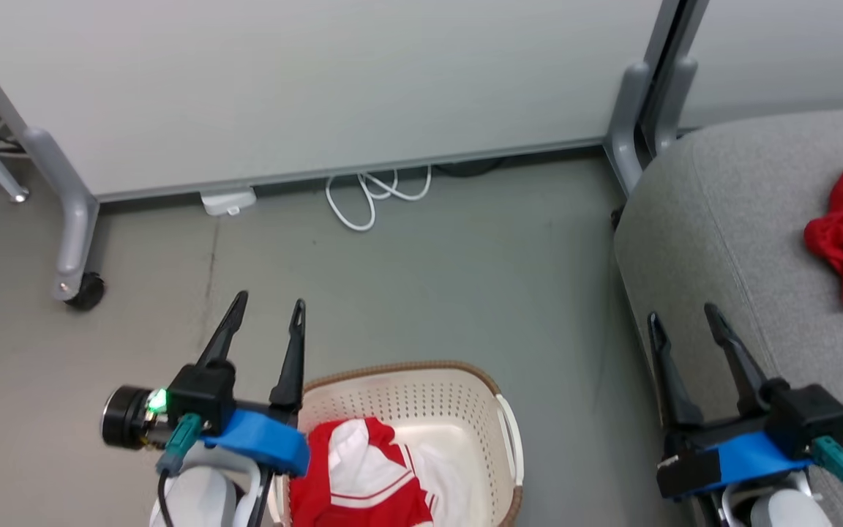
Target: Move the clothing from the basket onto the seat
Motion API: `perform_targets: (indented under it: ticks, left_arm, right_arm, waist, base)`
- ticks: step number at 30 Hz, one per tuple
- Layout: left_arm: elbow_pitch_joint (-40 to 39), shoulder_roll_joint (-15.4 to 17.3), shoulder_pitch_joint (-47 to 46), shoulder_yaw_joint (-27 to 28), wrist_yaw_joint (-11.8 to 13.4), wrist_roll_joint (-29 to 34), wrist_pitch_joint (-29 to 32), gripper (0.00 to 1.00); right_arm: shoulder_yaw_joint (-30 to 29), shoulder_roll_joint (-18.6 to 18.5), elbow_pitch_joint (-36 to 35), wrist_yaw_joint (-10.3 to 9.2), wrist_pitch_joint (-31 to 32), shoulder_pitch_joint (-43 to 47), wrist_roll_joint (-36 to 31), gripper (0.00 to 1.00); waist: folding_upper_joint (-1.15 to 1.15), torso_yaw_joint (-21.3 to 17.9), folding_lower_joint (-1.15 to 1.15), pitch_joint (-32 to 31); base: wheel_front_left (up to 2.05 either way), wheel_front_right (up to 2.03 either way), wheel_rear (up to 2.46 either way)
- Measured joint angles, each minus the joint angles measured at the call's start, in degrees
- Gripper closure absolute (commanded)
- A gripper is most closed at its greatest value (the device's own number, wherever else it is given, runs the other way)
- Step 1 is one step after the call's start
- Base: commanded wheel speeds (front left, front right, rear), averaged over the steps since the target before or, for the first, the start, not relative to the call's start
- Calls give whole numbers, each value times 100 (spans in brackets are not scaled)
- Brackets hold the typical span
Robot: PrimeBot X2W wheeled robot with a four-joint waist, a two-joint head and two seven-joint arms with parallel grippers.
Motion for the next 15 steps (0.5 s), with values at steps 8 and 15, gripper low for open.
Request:
perform_targets:
  ticks: [8,15]
  left_arm:
    - [982,327,-1066,-753,-35,131,0,0]
    - [1861,669,-1813,-1824,-37,18,0,0]
  right_arm:
    - [93,-52,-183,0,0,-714,-19,0]
    - [141,-67,-347,0,0,-1135,-19,0]
  waist:
    - [0,-294,1,773]
    - [0,-647,1,1490]
  base:
    - [0,0,0]
    - [0,0,0]
